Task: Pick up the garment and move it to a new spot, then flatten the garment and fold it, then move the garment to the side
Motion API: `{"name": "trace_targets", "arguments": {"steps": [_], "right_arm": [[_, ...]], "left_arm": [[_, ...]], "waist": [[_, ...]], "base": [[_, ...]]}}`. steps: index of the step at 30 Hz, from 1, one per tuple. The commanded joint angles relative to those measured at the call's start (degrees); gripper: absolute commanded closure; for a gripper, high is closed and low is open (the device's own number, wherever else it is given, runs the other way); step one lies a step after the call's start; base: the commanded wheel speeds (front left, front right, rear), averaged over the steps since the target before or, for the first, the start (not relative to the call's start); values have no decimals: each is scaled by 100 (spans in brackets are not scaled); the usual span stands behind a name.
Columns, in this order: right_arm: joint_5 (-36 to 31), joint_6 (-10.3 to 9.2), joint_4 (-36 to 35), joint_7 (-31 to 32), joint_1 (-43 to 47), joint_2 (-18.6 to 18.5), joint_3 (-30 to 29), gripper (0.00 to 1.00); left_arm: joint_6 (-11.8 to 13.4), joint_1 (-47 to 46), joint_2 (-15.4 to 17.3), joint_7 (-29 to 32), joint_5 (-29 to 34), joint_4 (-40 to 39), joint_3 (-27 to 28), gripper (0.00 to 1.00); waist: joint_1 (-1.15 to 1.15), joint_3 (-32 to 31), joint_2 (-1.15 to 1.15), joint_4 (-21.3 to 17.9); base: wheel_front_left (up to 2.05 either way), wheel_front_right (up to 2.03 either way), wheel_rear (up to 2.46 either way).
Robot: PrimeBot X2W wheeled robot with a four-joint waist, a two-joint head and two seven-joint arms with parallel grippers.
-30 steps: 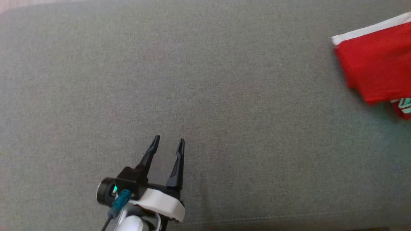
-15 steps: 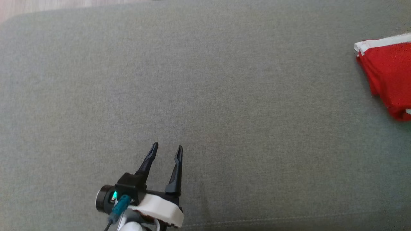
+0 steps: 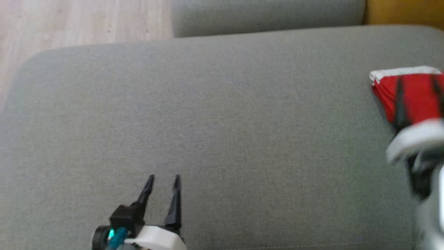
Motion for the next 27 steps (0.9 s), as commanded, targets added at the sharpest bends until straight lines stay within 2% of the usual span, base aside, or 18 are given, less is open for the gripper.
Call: {"name": "trace_targets", "arguments": {"steps": [1,5,12,18,27], "right_arm": [[64,39,-499,-130,267,105,177,0],[185,39,-1075,-357,1231,508,284,0],[159,39,-1018,-1163,2326,726,488,0],[357,39,-632,-1642,2628,732,687,0],[439,39,-312,-1837,2680,734,773,0]], "left_arm": [[56,-79,-33,-71,-29,-170,280,0],[-9,32,-7,-71,-46,-171,376,0],[69,210,60,-71,91,-119,616,0],[63,355,50,-71,199,-160,788,0],[26,432,19,-71,325,-240,914,0]], "waist": [[0,-168,0,145],[0,-293,0,236],[0,-498,0,231],[0,-575,0,178],[0,-659,0,187]], "base": [[0,0,0],[0,0,0],[0,0,0],[0,0,0],[0,0,0]]}}
